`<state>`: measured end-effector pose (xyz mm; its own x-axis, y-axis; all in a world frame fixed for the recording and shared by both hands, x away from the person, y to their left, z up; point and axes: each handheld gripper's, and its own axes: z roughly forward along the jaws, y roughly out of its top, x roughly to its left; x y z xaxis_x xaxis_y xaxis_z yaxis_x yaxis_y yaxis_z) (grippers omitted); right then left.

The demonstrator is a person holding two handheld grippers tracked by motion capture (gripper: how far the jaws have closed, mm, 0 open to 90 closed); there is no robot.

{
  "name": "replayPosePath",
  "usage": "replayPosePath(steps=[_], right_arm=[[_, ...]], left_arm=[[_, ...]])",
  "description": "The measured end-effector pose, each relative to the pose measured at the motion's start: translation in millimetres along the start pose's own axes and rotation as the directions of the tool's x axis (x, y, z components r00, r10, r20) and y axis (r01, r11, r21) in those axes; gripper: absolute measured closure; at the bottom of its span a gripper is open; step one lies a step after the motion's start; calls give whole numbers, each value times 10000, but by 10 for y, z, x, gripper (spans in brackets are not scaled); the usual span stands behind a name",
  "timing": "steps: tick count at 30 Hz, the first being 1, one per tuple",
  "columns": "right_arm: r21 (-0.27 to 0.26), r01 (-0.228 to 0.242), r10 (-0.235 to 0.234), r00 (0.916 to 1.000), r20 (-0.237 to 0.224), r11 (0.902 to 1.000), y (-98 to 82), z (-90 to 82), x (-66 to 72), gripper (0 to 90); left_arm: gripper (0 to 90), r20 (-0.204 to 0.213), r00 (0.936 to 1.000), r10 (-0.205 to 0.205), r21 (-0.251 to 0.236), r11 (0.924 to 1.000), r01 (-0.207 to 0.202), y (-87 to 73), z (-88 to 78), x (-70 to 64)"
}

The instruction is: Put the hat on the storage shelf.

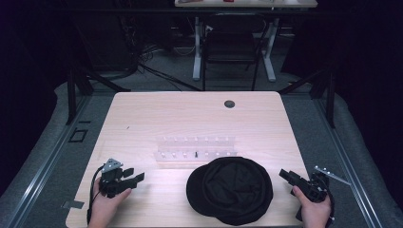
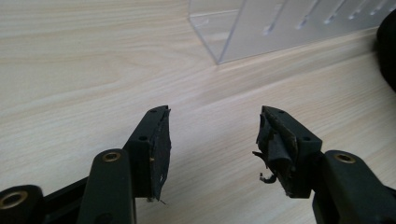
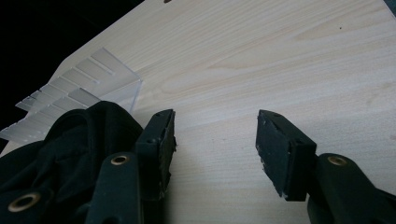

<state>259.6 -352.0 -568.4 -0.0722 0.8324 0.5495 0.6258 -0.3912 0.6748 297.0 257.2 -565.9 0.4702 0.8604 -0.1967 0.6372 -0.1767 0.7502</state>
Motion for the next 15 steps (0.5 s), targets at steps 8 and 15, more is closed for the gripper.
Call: replayPosePath(steps=[8, 15], right_arm=[[101, 269, -270, 9996, 85, 9996, 9, -15, 24, 467], [293, 769, -775, 9968, 195, 9966, 23, -16, 81, 472]], left_arm=[[420, 70, 9997, 250, -101, 9996, -250, 7, 40, -42], [393, 123, 9996, 272, -416, 9988, -266, 14, 11, -38]])
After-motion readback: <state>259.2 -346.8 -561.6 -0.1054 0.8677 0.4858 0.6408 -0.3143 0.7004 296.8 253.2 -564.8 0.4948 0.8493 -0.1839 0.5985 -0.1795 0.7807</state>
